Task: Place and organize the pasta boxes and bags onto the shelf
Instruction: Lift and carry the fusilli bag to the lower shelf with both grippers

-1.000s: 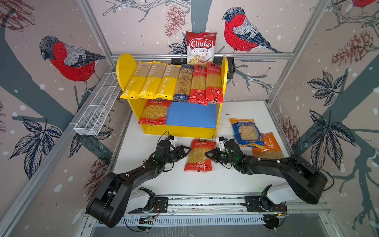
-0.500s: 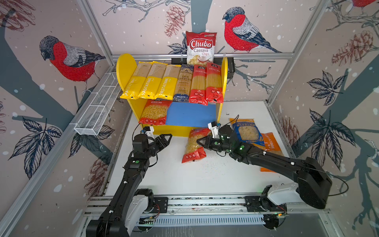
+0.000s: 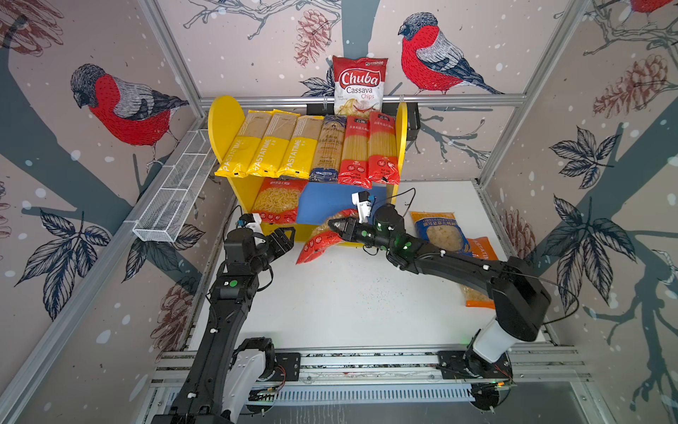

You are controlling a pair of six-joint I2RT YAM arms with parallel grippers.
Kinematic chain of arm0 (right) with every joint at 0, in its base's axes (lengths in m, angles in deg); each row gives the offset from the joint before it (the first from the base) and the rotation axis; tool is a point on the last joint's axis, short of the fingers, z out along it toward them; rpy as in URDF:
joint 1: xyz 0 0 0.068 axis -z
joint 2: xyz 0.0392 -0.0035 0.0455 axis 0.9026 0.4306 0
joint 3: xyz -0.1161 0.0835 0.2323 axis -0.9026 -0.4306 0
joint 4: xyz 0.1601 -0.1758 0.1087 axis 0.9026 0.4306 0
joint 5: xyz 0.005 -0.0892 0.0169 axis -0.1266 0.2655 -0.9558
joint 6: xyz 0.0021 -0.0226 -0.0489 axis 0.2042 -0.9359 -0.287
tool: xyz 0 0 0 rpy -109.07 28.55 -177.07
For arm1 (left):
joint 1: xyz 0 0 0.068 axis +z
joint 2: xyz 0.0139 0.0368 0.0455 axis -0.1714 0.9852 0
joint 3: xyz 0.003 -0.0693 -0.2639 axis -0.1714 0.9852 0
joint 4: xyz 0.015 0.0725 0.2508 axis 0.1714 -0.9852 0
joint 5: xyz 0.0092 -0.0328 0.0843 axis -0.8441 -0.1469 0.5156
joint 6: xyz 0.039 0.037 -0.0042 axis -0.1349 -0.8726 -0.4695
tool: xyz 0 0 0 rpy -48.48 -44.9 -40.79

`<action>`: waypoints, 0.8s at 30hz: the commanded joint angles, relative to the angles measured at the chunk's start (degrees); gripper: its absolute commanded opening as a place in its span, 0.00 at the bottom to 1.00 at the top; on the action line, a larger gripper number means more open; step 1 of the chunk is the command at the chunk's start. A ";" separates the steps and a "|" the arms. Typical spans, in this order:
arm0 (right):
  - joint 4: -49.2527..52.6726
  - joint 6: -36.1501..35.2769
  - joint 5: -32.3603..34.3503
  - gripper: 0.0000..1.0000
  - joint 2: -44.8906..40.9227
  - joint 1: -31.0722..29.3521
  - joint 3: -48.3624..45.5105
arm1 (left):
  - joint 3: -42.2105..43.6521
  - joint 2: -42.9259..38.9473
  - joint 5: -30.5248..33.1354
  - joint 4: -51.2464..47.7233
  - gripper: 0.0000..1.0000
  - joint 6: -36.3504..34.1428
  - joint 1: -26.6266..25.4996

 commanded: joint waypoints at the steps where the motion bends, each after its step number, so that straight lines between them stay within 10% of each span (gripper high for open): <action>1: -17.57 -3.87 -0.37 0.00 1.55 0.04 3.68 | -0.74 -0.19 1.74 -2.29 0.74 -1.93 0.08; 12: -19.10 0.35 -3.69 0.00 10.37 5.33 3.51 | 3.89 -0.04 -4.12 5.96 0.76 4.51 0.52; 24: 6.14 7.15 0.37 0.15 9.11 9.46 0.68 | 13.31 5.15 -12.17 27.15 0.82 14.17 0.51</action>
